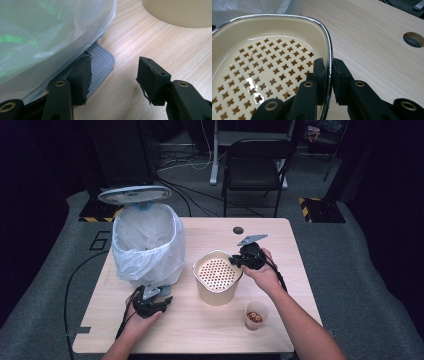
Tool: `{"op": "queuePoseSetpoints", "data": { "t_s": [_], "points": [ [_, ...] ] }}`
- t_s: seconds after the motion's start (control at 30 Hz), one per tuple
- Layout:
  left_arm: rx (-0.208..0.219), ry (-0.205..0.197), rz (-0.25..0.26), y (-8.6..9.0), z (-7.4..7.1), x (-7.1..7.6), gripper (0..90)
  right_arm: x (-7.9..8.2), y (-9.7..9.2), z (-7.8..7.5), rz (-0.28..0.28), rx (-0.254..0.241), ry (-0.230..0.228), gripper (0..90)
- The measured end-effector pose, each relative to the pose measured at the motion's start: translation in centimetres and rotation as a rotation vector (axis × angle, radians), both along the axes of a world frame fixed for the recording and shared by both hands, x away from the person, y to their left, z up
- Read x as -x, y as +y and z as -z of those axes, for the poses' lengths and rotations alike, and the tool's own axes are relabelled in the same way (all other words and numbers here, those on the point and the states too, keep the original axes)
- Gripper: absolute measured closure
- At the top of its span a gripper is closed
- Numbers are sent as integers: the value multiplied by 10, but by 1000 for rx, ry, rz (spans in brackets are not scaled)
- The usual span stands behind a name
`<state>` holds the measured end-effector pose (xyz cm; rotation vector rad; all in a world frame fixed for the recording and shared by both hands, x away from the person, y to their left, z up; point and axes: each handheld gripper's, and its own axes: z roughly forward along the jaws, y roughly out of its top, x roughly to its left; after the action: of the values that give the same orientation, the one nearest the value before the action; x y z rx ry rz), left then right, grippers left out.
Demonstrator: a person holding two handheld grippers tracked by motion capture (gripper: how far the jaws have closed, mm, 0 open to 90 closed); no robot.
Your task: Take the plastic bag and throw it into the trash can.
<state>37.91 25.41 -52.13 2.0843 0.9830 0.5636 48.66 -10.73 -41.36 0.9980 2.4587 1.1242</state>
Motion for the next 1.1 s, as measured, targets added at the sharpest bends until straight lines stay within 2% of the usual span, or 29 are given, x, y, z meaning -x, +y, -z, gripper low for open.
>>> {"op": "queuePoseSetpoints", "data": {
  "t_s": [0.07, 0.13, 0.23, 0.27, 0.43, 0.5, 0.77, 0.9, 0.93, 1.03, 1.1],
  "points": [
    [-3, 3, 0, 0, 0, 0, 450, 2, -2, 0, -1, 2, 2, 830],
    [-30, -14, 13, 1, -1, -1, 450, 4, -4, 0, -8, 4, -2, 835],
    [-27, -11, 13, 1, -1, -1, 449, 8, -8, 0, -17, 10, -9, 836],
    [27, 19, -31, -2, 1, 2, 450, 10, -9, 0, -20, 9, -9, 836],
    [31, 19, -32, -2, 1, 2, 450, 16, -13, 0, -23, 2, -5, 838],
    [-3, 3, -1, 0, 0, 0, 450, 17, -14, 0, -33, 4, -11, 838],
    [-5, 1, -3, 0, 0, 0, 450, 23, -16, 1, -44, -8, -4, 838],
    [-30, -20, 5, 1, -1, -1, 449, 28, -16, 1, -60, -12, -7, 839],
    [-16, -10, 1, 0, 0, -1, 449, 29, -15, 1, -66, -11, -9, 840],
    [-9, 3, -1, 0, -1, 0, 449, 33, -14, 1, -78, -11, -9, 840],
    [-8, -7, -7, -1, 0, 0, 449, 36, -13, 1, -85, -16, -12, 840]
  ]
}}
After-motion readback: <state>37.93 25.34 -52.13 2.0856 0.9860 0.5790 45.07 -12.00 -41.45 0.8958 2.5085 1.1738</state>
